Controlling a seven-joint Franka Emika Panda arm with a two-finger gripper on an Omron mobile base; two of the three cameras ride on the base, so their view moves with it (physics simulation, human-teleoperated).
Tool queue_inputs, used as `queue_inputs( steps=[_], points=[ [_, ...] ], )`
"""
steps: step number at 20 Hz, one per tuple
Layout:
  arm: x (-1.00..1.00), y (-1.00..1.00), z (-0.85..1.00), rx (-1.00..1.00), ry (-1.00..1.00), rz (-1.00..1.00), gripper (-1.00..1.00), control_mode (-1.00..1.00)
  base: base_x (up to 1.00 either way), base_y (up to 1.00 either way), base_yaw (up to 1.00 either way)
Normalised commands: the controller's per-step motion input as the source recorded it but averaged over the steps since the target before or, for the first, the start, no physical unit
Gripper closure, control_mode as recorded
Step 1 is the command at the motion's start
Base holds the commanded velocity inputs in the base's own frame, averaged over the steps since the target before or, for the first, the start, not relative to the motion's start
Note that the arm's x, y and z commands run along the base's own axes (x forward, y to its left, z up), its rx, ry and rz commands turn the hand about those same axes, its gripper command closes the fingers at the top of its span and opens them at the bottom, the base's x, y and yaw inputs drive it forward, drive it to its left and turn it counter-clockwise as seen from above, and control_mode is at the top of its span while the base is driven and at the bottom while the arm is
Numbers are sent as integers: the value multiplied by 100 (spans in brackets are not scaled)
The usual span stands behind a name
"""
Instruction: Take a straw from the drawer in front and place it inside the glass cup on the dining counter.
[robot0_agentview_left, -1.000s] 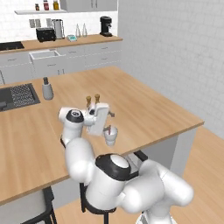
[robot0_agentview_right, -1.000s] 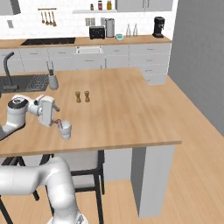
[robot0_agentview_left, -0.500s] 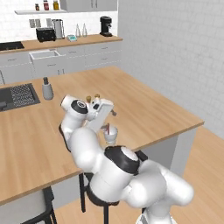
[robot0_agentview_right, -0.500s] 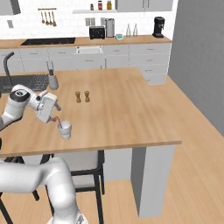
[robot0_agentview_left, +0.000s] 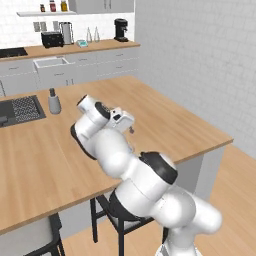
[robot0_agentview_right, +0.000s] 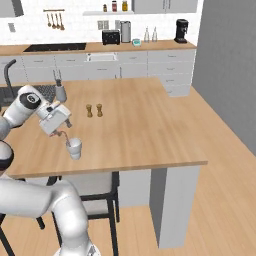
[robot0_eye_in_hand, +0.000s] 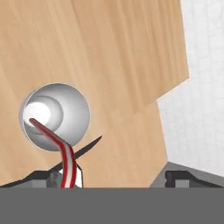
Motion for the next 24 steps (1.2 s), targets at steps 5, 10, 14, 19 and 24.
queue_inputs(
  steps=[5,10,14,19,24],
  points=[
    [0,0,-18,23,-17,0,-100,-100,0,0,0],
    [-6,0,-11,17,-28,1,-100,-100,0,0,0],
    [-7,0,0,15,-35,1,-100,-100,0,0,0],
    [-16,0,11,18,-37,3,-100,-100,0,0,0],
    [-72,-31,50,30,-36,9,-100,-100,0,0,0]
  ],
)
